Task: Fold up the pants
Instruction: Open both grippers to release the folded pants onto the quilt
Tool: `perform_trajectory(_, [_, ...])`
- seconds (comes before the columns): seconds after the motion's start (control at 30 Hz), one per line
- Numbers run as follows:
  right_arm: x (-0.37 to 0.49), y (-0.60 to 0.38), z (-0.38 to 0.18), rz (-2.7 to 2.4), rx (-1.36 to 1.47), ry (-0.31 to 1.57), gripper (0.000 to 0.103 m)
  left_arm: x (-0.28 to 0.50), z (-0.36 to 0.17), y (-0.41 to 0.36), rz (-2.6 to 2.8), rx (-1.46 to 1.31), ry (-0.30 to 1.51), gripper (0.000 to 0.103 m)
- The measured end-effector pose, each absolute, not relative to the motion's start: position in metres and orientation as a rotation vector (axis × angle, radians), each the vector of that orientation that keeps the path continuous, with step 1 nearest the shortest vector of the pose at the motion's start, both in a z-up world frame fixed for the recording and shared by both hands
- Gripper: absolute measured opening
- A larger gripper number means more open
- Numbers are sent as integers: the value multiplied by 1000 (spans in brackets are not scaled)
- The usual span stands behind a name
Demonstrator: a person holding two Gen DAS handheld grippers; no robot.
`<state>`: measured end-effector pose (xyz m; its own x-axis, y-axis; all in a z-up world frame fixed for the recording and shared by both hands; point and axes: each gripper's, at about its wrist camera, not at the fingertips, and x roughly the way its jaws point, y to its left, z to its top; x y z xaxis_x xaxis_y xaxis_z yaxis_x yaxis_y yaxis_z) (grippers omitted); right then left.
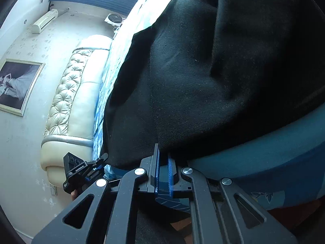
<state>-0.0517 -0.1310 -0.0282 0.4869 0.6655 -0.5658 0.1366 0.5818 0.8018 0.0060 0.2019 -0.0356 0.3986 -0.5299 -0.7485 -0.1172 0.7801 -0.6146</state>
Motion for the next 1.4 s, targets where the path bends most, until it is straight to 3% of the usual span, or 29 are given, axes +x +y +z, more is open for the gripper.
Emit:
perform_trajectory(0.13, [-56, -156, -5, 391, 888, 1035, 14, -9, -12, 183, -344, -453, 1116, 28])
perform_trajectory(0.2, [-60, -195, 9, 332, 897, 984, 32, -21, 0, 175, -375, -402, 1086, 33])
perform_trajectory(0.33, [-57, -302, 37, 117, 922, 818, 44, -24, 25, 167, -359, -394, 988, 54])
perform_trajectory(0.47, [-36, -423, 42, -158, 940, 658, 50, -1, 36, 164, -260, -429, 899, 71])
perform_trajectory(0.67, [-5, -532, -6, -395, 1091, 631, 50, 32, 19, 157, -151, -487, 927, 72])
perform_trajectory(0.87, [-1, -554, -31, -349, 1177, 545, 50, 35, -1, 154, -81, -572, 988, 76])
perform_trajectory(0.93, [0, -554, -29, -318, 1153, 570, 38, 35, -1, 151, -70, -557, 984, 76])
perform_trajectory(0.97, [3, -551, -28, -314, 1136, 585, 20, 35, -1, 149, -64, -544, 986, 76])
perform_trajectory(1.0, [3, -548, -24, -302, 1124, 581, 9, 36, -2, 147, -59, -534, 990, 76])
perform_trajectory(1.27, [-68, -548, 42, -268, 1042, 447, 7, 29, -1, 137, -49, -467, 993, 76])
perform_trajectory(1.4, [-136, -560, 41, -372, 1063, 428, 6, 26, -2, 137, -67, -492, 1002, 76])
